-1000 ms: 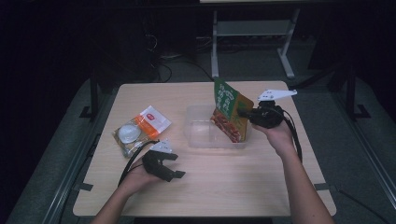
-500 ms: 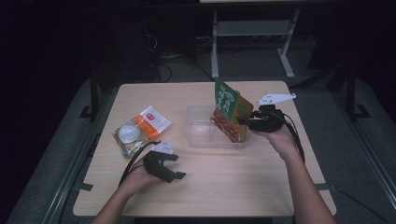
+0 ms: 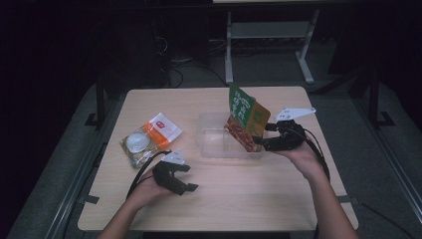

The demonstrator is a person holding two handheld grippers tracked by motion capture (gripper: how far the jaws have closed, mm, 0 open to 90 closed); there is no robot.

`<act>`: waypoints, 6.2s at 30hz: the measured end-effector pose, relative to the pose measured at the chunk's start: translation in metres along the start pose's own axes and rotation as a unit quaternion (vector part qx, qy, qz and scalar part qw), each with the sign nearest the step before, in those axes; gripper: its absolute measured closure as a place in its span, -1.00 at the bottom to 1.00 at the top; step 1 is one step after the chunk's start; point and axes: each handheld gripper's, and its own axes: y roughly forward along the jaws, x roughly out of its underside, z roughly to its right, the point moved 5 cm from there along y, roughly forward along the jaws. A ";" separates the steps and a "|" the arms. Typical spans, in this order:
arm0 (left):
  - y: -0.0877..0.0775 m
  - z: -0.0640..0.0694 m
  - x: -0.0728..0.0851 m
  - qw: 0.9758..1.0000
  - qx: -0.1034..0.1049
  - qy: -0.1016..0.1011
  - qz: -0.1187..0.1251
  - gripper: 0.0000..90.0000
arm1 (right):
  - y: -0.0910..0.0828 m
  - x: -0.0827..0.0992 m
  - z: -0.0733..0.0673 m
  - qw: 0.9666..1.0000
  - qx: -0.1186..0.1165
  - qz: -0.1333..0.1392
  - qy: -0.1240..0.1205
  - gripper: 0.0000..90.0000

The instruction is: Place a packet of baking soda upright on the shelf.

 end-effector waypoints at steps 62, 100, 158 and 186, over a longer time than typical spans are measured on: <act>-0.118 -0.172 0.012 0.965 -0.226 -0.133 0.018 0.99 | 0.018 0.114 -0.054 0.990 -0.055 -0.127 -0.025 -0.37; -0.084 -0.164 0.052 0.978 -0.158 -0.129 -0.032 1.00 | 0.014 0.117 -0.054 0.991 -0.051 -0.125 -0.017 -0.35; -0.091 -0.001 0.097 0.986 -0.085 -0.146 -0.009 1.00 | -0.007 0.127 -0.057 0.991 -0.042 -0.124 -0.021 -0.34; -0.041 0.024 0.053 0.995 -0.051 -0.082 -0.021 1.00 | 0.024 0.106 -0.141 0.978 -0.159 -0.114 -0.069 0.97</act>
